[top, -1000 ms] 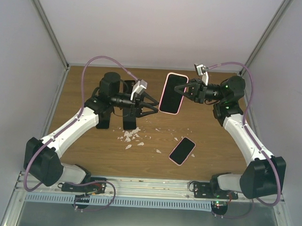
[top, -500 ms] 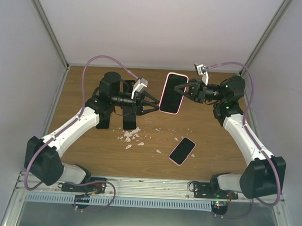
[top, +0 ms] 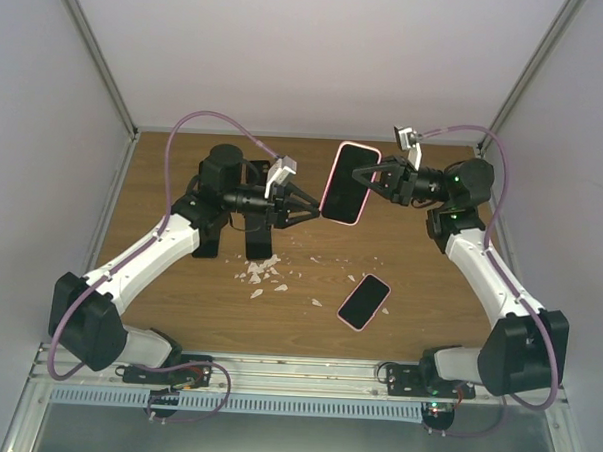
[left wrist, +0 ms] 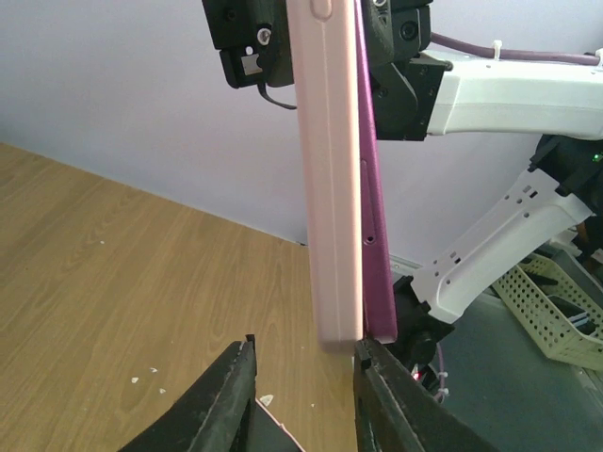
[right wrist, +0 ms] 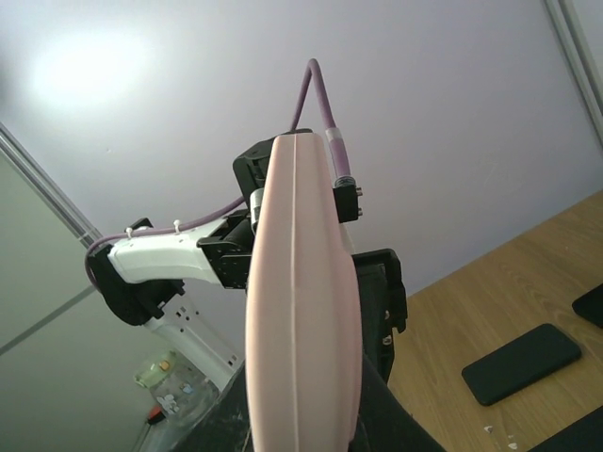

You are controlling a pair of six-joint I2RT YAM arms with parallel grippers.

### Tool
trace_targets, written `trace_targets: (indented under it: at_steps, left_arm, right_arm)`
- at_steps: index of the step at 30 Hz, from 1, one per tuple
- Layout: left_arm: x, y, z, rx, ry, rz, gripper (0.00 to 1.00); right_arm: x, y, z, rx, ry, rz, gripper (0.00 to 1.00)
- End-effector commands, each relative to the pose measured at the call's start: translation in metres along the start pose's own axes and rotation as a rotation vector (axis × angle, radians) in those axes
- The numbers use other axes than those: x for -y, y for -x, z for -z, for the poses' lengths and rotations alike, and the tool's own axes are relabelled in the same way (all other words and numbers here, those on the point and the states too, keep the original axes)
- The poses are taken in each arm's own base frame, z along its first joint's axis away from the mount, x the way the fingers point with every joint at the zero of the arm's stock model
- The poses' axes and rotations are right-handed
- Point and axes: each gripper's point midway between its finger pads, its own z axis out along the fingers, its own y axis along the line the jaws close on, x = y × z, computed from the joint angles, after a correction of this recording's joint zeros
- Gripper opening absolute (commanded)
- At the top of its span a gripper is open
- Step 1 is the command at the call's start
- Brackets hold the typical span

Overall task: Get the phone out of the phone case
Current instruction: Remove the phone case from the phone.

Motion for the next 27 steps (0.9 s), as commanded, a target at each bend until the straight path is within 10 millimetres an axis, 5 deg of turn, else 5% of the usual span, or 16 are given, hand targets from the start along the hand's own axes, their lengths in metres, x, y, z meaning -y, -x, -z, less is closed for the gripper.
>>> trace_targets:
  at_steps: [1, 15, 27]
  left_arm:
    - [-0.046, -0.010, -0.002, -0.008, 0.186, 0.043, 0.28]
    - [-0.059, 0.006, -0.002, 0.035, 0.235, 0.099, 0.25]
    - [-0.042, 0.033, -0.007, 0.103, 0.124, 0.085, 0.25]
  right_arm:
    - [-0.028, 0.005, -0.002, 0.007, 0.063, 0.042, 0.01]
    - [-0.037, -0.012, -0.012, -0.011, 0.119, -0.003, 0.00]
    - [-0.039, -0.032, -0.025, -0.034, 0.165, -0.067, 0.01]
